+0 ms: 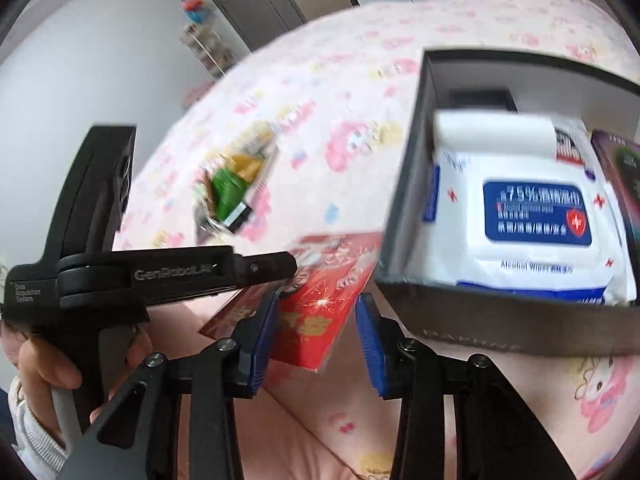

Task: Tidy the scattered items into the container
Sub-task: 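Lift the red packet with both grippers and carry it toward the box, then lower the red packet upright into the box beside the purple box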

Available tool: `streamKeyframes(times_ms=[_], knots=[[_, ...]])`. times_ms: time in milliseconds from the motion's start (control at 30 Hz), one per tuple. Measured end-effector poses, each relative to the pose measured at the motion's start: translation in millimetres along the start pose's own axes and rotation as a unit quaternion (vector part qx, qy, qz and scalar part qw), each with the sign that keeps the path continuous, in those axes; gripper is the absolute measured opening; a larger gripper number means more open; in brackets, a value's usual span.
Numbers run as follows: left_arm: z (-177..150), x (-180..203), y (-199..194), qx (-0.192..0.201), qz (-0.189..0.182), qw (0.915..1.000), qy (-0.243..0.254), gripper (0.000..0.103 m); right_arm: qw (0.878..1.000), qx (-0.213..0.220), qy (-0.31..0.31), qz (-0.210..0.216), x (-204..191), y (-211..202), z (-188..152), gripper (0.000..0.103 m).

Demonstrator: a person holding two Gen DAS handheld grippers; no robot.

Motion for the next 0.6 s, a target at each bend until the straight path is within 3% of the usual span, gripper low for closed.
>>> streamKeyframes(times_ms=[133, 300, 467, 600], knots=[[30.1, 34.1, -46.1, 0.031, -0.025, 0.9992, 0.010, 0.027, 0.999, 0.024, -0.004, 0.025, -24.5, -23.3, 7.1, 0.035], [67.0, 83.7, -70.5, 0.076, -0.057, 0.9946, 0.043, 0.027, 0.997, 0.072, 0.004, 0.027, -36.8, -69.2, 35.3, 0.035], [90.2, 134.0, -64.6, 0.074, -0.091, 0.9909, 0.066, 0.027, 0.995, 0.093, -0.018, -0.017, -19.6, -100.3, 64.9, 0.035], [93.5, 172.8, -38.0, 0.054, -0.105, 0.9893, 0.085, 0.027, 0.994, 0.100, -0.015, -0.039, 23.2, -115.2, 80.0, 0.035]])
Point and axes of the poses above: each gripper's, at about its wrist camera, not at the fingertips, and y roughly the way its jaws point, x to its right, z to its top, the point moved 10 cm from there along y, roughly the way its jaws point, and after that the axes turned 4 degrees about -y, right-handed, at the moved point
